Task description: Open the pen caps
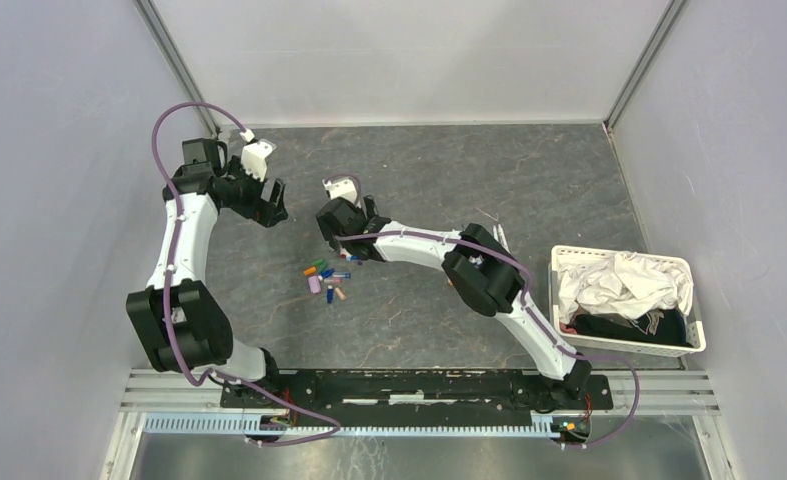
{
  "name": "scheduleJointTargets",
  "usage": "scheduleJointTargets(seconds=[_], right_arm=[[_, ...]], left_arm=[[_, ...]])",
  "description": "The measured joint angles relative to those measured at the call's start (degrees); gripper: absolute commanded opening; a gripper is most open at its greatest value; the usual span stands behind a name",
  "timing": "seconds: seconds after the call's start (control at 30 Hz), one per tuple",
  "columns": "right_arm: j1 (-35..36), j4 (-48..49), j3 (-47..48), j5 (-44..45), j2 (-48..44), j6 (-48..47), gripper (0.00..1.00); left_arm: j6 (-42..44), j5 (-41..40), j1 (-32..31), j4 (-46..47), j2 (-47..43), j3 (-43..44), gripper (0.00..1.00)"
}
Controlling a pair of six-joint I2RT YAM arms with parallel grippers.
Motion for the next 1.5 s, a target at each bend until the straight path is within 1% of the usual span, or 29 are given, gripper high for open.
scheduleJointTargets(seconds=[0.13,0.23,0.37,0.47,0.63,0.73,0.87,0.9,0.93,0.97,1.0,1.07,1.17,1.3,1.4,1.5], right_arm=[[0.04,2.54,-2.80,0.33,-1.16,0.44,0.97],[0.02,4.61,-5.07,0.42,-2.01,1.16,0.89],[-0.02,8.28,-11.17,0.42,-5.07,2.14,0.80],[-0.24,10.36,-17.14,0.26,-8.52,2.73,0.79],[-0.96,12.50,-23.80,0.07,-12.55,3.52,0.74],[-1.38,14.47,-28.94,-0.17,-15.65,3.72,0.66],[-2.08,17.53,-36.44,-0.81,-20.22,3.67,0.50],[-2.23,18.25,-37.92,-0.96,-21.11,3.63,0.50],[-2.40,19.04,-39.69,-1.22,-22.21,3.63,0.53],[-2.54,19.63,-40.81,-1.40,-22.91,3.58,0.57],[-2.69,20.13,-41.88,-1.57,-23.56,3.54,0.64],[-2.95,20.70,-43.21,-1.90,-24.41,3.39,0.74],[-3.19,20.37,-43.65,-2.73,-24.98,2.12,0.82],[-4.22,18.84,-43.65,-6.14,-26.01,-0.50,0.83],[-5.60,17.77,-43.52,-10.19,-27.50,-2.45,0.80],[-8.37,16.35,-40.61,-15.98,-27.74,-4.48,0.78]], left_arm=[[0.04,0.07,0.07,-0.44,0.00,0.00,0.97],[0.26,0.11,0.07,-0.74,-0.02,0.02,0.96],[0.66,0.66,0.09,-1.51,-0.04,0.11,0.96],[0.87,1.53,0.09,-2.25,-0.09,0.24,0.95],[1.66,2.58,0.09,-3.48,-0.28,0.37,0.95],[2.01,3.15,0.09,-4.07,-0.44,0.44,0.95],[2.89,4.13,0.09,-5.42,-0.61,0.44,0.94],[3.13,4.31,0.09,-5.64,-0.63,0.44,0.94],[3.39,4.55,0.09,-6.03,-0.63,0.44,0.94],[3.56,4.66,0.09,-6.36,-0.63,0.44,0.94],[3.72,4.92,0.09,-6.64,-0.66,0.44,0.94],[4.00,5.62,0.09,-6.86,-0.66,0.44,0.94],[4.55,6.10,0.09,-7.72,-0.70,0.44,0.94],[5.38,6.25,0.09,-9.03,-0.70,0.44,0.94],[5.86,6.69,0.09,-9.84,-0.70,0.44,0.94],[6.08,7.32,0.02,-10.01,-0.70,0.44,0.94]])
